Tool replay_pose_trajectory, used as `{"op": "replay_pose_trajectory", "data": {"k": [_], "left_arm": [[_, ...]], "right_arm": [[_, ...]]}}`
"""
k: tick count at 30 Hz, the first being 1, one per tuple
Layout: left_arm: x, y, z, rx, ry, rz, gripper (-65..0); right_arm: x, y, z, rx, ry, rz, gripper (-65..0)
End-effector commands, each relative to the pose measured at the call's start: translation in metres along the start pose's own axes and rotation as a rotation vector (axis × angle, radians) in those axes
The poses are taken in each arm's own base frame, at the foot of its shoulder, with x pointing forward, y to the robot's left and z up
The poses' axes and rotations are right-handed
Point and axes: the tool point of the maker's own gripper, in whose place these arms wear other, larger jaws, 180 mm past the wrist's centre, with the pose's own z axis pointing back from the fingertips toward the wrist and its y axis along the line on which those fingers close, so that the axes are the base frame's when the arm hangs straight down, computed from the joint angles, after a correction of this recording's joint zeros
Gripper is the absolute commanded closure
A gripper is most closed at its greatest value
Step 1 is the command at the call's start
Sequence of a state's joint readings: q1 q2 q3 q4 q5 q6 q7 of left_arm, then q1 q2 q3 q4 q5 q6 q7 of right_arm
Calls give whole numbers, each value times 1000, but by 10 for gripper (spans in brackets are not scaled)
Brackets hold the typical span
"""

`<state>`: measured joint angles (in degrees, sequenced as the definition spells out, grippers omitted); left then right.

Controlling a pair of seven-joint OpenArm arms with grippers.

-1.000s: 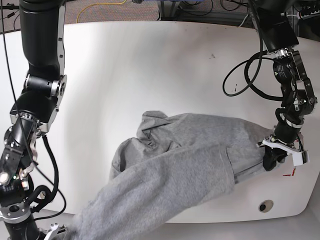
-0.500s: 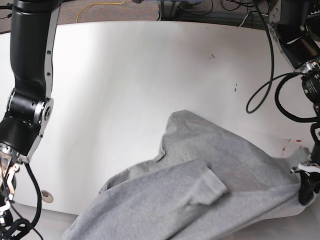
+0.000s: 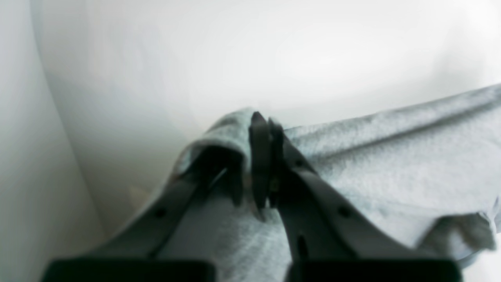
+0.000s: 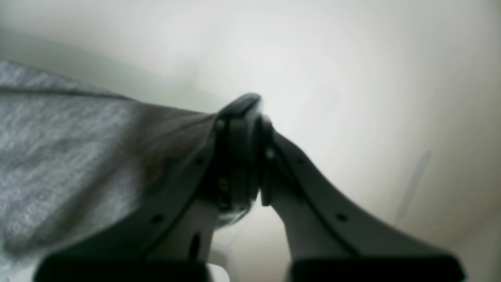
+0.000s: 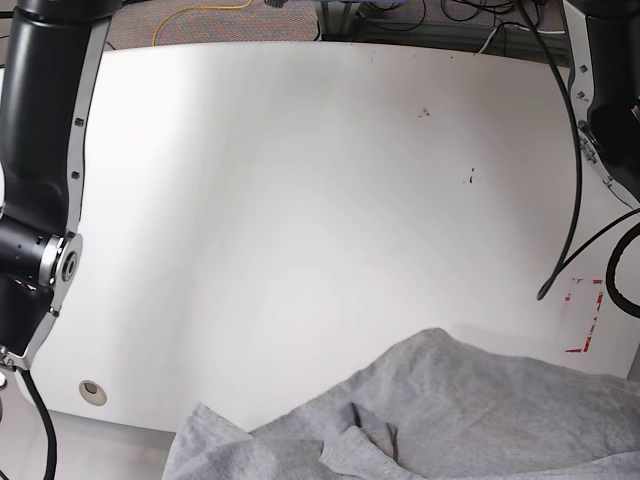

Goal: Fold the T-shirt properly
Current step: 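Lift the shirt with both grippers and stretch it between them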

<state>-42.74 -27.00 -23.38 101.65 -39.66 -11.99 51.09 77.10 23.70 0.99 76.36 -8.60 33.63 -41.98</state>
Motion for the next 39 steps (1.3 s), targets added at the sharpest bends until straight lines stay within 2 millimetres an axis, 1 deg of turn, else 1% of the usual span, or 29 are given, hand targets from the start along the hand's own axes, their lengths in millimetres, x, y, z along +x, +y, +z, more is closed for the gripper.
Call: {"op": "replay_pose_trajectory", "data": {"k": [1,9,10,12,13,15,17,18,19,21,22,24,25,26,27,28,29,31,32,33,34,35,36,37,39], "left_arm": [[20,-2,-1,2,-43,-24,0],[17,-3,-1,0,-36,-27,0],[16,-3,-1,-1,-35,-26,0],[9,-3,0,0,-19,-23,0],[-4,-2,2,3,11,-19,0],[-19,-2,4,2,42,-11,0],[-26,0,10,10,54,-15,0],[-30,2,15,19,61,-19,0],[-36,3,19,23,73,-21,0],[-58,4,29,31,122,-23,0],[-65,3,33,32,137,-23,0],[-89,2,44,40,183,-1,0],[-97,3,49,48,200,6,0],[-110,5,57,58,229,18,0],[-120,5,63,62,250,25,0],[-140,6,75,68,300,32,0],[-149,6,81,69,325,32,0],[-173,2,97,57,386,36,0],[-181,0,103,51,405,43,0],[-194,-2,112,48,435,57,0],[-201,-2,119,49,453,65,0],[-214,-3,130,54,487,83,0],[-221,-2,137,60,508,91,0],[-235,-1,152,73,551,110,0],[-251,0,171,89,604,128,0]], "right_arm": [[18,-20,6,-46,-46,6,-2],[13,-19,6,-45,-36,12,-2],[7,-19,6,-44,-25,12,-2],[-4,-19,6,-43,-2,20,-2],[-14,-17,7,-39,16,33,-2],[-21,-15,9,-35,29,49,-2],[-32,-10,11,-25,48,63,-2],[-45,-2,11,-12,69,65,-2],[-54,0,12,-9,83,63,-2],[-76,3,21,-13,108,52,-2],[-85,6,24,-10,119,51,-2],[-106,18,34,7,144,53,-2],[-115,23,37,16,157,56,-2],[-127,29,43,23,174,59,-2],[-137,34,47,30,190,61,-2],[-154,44,56,45,217,65,-2],[-163,49,61,53,230,66,-2],[-186,62,76,71,269,71,-2],[-194,68,81,78,283,72,-2],[-206,79,90,95,303,68,-2],[-213,86,96,106,315,62,-2],[-225,95,106,116,335,54,-2],[-231,100,111,122,346,48,-2],[-243,109,123,133,370,41,-2],[-260,125,139,166,402,33,-2]]}}
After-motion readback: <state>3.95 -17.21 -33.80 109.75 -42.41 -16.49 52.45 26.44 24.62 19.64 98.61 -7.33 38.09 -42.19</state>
